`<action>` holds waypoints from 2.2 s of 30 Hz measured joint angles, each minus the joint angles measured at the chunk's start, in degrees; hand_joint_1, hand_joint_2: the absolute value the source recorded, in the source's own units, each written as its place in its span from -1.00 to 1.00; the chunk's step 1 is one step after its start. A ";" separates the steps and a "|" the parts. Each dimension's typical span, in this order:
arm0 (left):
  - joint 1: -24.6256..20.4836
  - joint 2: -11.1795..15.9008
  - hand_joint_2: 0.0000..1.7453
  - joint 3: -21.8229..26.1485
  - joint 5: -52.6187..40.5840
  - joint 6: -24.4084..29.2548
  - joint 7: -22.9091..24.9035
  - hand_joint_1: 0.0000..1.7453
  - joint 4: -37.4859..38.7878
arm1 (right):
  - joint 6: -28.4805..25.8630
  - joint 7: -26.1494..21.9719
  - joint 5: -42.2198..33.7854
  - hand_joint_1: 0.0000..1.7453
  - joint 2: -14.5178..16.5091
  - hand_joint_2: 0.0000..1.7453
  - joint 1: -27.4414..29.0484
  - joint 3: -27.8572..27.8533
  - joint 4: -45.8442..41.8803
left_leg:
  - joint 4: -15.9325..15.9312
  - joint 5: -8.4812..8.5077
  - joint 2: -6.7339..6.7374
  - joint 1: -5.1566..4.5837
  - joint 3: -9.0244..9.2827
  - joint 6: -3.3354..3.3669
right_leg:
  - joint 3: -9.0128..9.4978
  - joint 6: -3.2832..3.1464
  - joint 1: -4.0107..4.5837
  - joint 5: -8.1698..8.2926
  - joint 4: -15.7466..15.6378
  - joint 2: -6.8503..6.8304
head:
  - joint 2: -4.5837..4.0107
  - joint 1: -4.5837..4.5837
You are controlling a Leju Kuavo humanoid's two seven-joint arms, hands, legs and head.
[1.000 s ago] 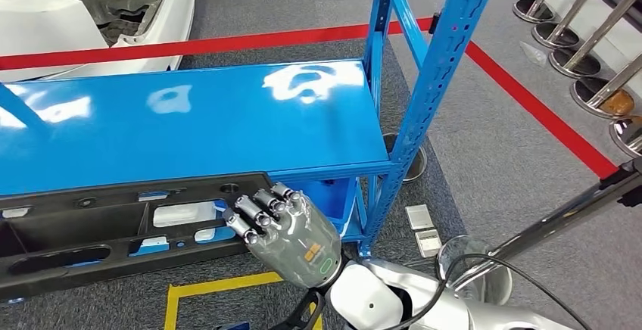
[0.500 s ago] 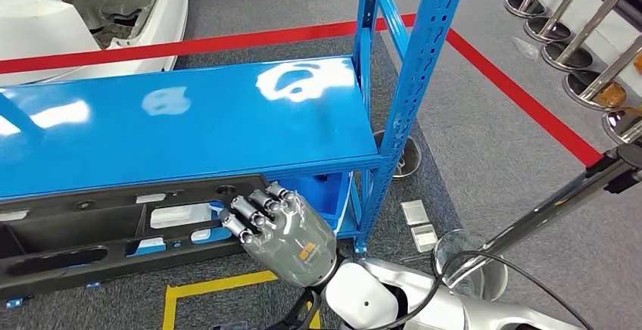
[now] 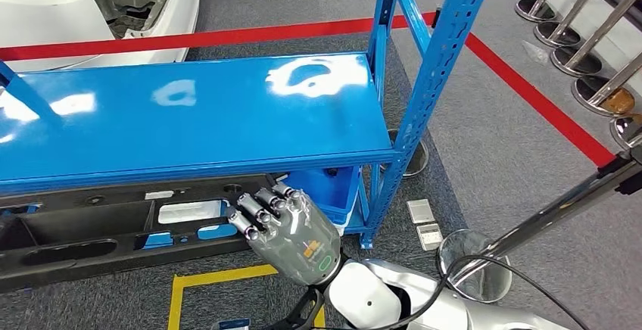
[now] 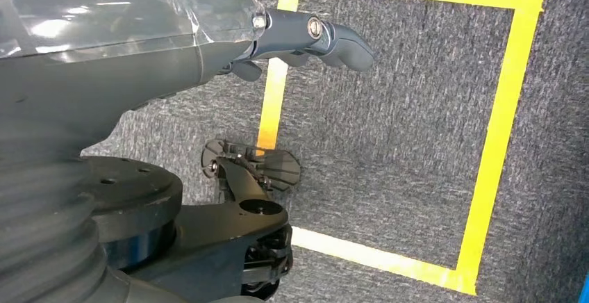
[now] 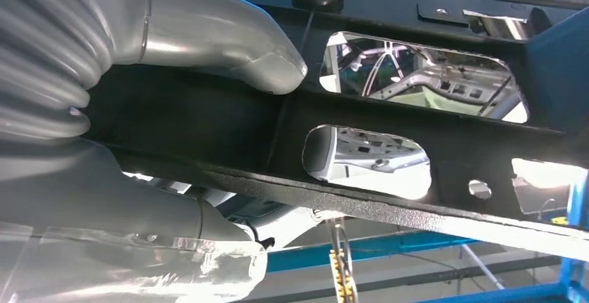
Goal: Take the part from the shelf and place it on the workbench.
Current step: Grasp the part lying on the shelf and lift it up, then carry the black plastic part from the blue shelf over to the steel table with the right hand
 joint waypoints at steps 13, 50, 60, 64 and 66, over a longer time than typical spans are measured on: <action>0.10 -0.02 1.00 0.02 0.00 0.00 0.02 -1.00 0.00 | 0.11 0.24 -0.12 1.00 0.50 1.00 0.18 0.00 0.51 | 7.25 -3.50 -0.20 0.80 -0.99 -2.79 | -1.00 -1.53 -0.33 1.36 -1.19 -0.38 | 0.00 -1.26; 0.11 -0.03 1.00 0.00 0.01 0.00 0.05 -1.00 0.00 | -0.14 0.42 -0.14 1.00 0.92 1.00 0.71 -0.14 0.60 | -0.58 -1.81 -0.24 0.15 2.38 -1.31 | -2.07 -0.56 0.21 2.04 -0.74 -0.18 | 0.00 -1.41; 0.03 -0.04 1.00 0.00 0.00 0.00 0.07 -1.00 0.00 | -0.19 0.40 -0.05 1.00 0.92 1.00 0.95 -0.39 0.63 | -0.93 -0.56 0.15 0.46 1.48 0.48 | -5.28 0.75 -0.10 -2.90 10.09 -0.07 | 0.00 -0.16; -0.05 -0.04 1.00 0.00 0.00 0.00 0.04 -1.00 0.00 | -0.28 0.41 -0.65 1.00 0.93 1.00 0.79 -0.42 0.65 | -0.28 -0.41 0.08 0.18 0.85 -0.38 | -0.41 0.01 0.14 0.49 -0.56 0.06 | 0.00 -0.05; -0.07 -0.04 1.00 0.00 0.00 0.00 0.04 -1.00 0.00 | -0.36 0.45 -1.58 1.00 0.94 1.00 0.73 -0.42 0.65 | -0.27 -0.17 0.09 0.14 0.57 -1.05 | -0.70 -0.50 0.13 0.83 -0.90 0.16 | 0.00 -0.18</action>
